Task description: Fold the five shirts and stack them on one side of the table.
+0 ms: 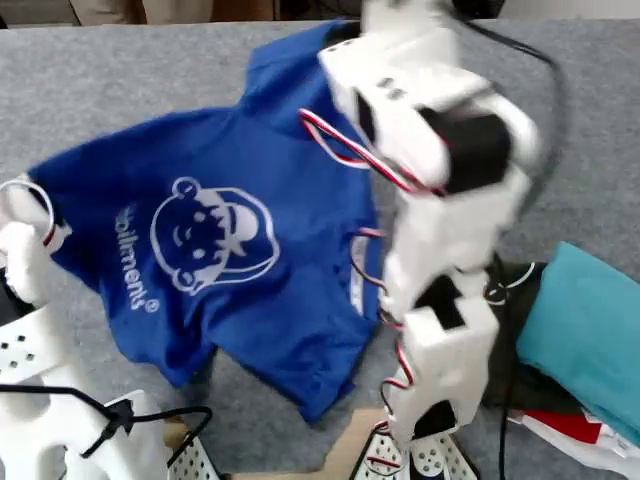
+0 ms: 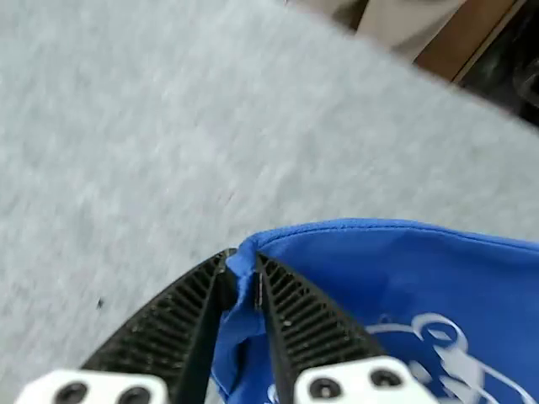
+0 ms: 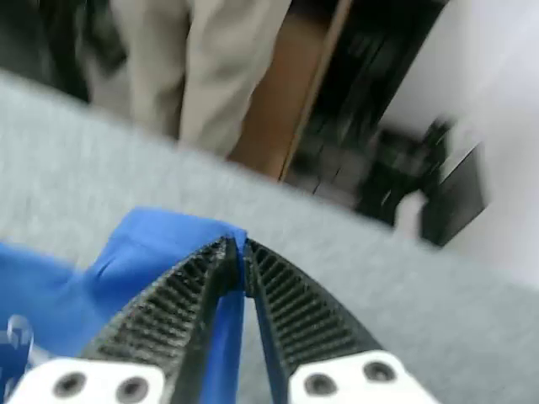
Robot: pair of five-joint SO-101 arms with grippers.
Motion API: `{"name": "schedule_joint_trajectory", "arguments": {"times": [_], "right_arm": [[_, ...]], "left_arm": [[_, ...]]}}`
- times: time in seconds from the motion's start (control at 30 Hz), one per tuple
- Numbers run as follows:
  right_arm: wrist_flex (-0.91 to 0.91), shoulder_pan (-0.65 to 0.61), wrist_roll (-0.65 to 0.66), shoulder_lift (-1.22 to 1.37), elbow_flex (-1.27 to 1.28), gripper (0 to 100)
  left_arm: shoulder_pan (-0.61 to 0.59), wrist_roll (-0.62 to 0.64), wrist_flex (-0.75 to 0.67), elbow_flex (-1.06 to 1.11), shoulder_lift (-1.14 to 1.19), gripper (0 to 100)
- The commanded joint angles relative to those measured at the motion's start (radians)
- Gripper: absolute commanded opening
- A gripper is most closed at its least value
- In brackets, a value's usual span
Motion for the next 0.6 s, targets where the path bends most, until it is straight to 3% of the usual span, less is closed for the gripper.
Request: {"name": "schedule_joint_trajectory", "arguments": {"times": [0.0, 0.3, 0.57], "right_arm": [[-0.066, 0.071, -0.005, -0.165, -0.036, 0.4], [-0.25, 0.208, 0.049, -0.243, -0.015, 0.4], [-0.44, 0.231, 0.11, -0.245, 0.104, 0.4]], "left_arm": [[0.032, 0.009, -0.011, -0.107, -0.018, 2], [0.08, 0.009, 0.123, -0.388, -0.005, 2], [0.026, 0.011, 0.17, -0.795, 0.275, 2]]}}
